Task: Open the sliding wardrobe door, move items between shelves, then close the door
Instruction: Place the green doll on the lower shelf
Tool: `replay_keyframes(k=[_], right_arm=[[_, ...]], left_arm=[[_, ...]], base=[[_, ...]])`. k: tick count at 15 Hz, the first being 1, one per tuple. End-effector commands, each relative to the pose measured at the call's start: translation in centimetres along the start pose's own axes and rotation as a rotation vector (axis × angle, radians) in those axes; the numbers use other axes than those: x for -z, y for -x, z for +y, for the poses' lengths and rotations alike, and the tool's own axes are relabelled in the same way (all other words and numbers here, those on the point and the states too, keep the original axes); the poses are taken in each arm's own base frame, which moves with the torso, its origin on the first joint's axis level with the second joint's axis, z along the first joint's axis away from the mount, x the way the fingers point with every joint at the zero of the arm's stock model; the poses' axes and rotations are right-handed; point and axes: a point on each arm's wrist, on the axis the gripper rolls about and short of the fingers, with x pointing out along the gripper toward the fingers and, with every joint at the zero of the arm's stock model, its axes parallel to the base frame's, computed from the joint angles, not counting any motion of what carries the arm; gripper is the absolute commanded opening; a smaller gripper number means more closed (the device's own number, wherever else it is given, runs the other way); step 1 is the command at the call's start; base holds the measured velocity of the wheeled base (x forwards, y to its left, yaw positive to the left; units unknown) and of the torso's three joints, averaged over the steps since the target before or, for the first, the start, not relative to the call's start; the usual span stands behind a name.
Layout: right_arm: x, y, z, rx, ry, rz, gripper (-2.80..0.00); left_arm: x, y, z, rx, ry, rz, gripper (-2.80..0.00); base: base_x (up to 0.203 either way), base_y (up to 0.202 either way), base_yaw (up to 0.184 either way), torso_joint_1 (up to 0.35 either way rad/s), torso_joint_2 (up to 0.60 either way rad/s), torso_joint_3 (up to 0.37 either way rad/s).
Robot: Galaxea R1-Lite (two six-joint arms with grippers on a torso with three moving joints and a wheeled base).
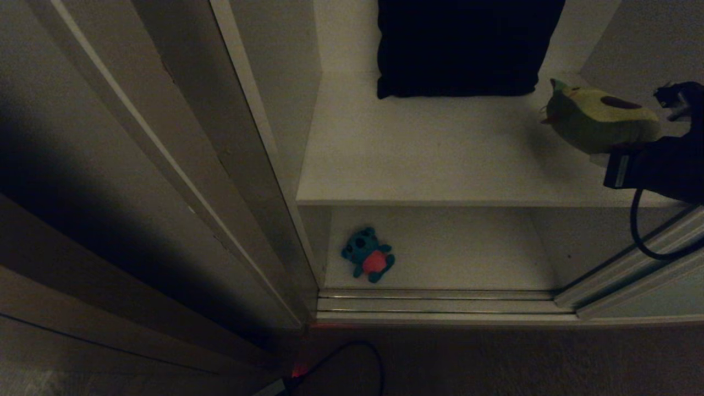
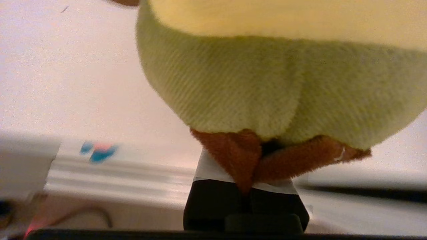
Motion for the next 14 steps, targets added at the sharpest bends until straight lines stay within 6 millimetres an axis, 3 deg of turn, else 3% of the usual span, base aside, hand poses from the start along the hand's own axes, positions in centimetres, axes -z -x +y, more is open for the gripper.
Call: replay_keyframes(k=[1,7,10,14], right_arm=[[-1.3,5.0,0.5,0.001,0.007,-0.053,-2.8],[0.9,16.7,1.7,-0.006,0.012,-0.009,-2.8],[3.3,22.2,2.3,-0.016,0.009,0.027,-2.8],[7.3,25.6,2.7,-0.03,-0.003,0.078,-2.8]], left_arm=[[0.0,0.0,0.0,0.0,0.0,-0.002,-2.8],[0.0,0.0,0.0,0.0,0.0,-0.002,-2.8],[0.0,0.0,0.0,0.0,0.0,-0.002,-2.8],[0.0,0.0,0.0,0.0,0.0,-0.002,-2.8]], base=[[0.0,0.0,0.0,0.0,0.0,0.0],[0.0,0.0,0.0,0.0,0.0,0.0],[0.0,0.0,0.0,0.0,0.0,0.0],[0.0,0.0,0.0,0.0,0.0,0.0]])
